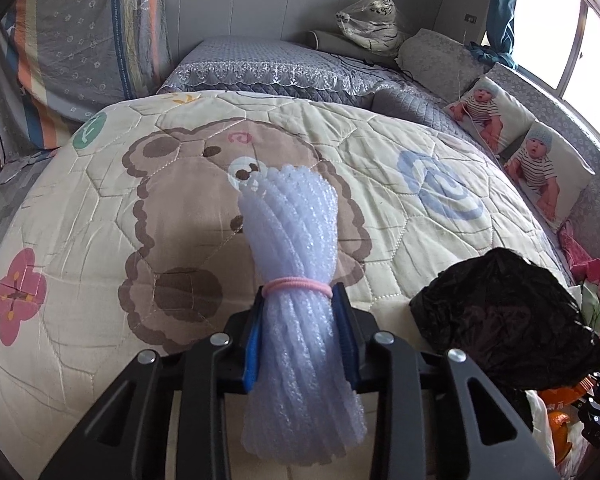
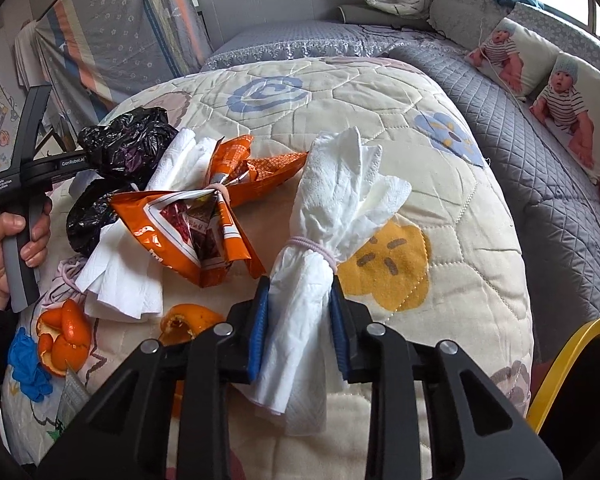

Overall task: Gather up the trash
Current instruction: 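Close the right gripper on the white tissue bundle while the left gripper grasps another mesh net, then carry the tissue bundle and mesh net with both grippers over the yellow bin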

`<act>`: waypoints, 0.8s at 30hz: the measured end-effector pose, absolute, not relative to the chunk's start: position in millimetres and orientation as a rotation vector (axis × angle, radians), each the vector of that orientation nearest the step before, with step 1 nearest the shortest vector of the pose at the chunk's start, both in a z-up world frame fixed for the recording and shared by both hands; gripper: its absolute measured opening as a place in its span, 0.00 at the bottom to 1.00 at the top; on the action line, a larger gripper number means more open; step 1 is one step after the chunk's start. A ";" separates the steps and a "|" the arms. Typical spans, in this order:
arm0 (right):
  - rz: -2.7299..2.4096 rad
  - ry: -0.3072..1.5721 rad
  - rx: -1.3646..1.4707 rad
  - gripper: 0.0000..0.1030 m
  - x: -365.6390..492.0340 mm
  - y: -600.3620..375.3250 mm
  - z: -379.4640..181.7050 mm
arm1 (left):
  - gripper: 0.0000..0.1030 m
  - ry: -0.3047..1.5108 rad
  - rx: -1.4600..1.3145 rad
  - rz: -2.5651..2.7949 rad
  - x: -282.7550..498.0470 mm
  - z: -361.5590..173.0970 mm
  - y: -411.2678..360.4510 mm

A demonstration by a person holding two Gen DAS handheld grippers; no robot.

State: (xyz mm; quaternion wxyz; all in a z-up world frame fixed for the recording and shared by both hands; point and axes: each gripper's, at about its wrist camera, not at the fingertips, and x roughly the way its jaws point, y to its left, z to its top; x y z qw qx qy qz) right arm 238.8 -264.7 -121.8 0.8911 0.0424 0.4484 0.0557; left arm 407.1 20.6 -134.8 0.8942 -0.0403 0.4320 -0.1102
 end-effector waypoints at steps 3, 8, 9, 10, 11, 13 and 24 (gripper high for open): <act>0.114 0.907 0.087 0.24 232.5 -265.4 -112.5 | 0.29 0.865 -0.085 -0.226 397.8 -121.7 23.7; 0.105 0.862 0.096 0.24 217.1 -272.2 -93.8 | 0.29 0.805 -0.095 -0.233 374.1 -95.0 25.2; 0.103 0.855 0.098 0.24 214.5 -273.5 -91.1 | 0.29 0.794 -0.100 -0.237 368.7 -89.9 25.2; 0.102 0.847 0.101 0.24 210.7 -275.6 -87.7 | 0.29 0.782 -0.106 -0.240 362.2 -84.2 24.5; 0.101 0.840 0.104 0.24 207.0 -277.8 -84.8 | 0.29 0.774 -0.109 -0.244 357.3 -80.1 23.6; 0.097 0.831 0.109 0.24 201.0 -281.2 -80.9 | 0.29 0.759 -0.104 -0.242 346.3 -71.8 19.4; 0.077 0.783 0.156 0.24 168.6 -304.4 -69.7 | 0.29 0.711 -0.099 -0.329 291.4 -40.4 -27.0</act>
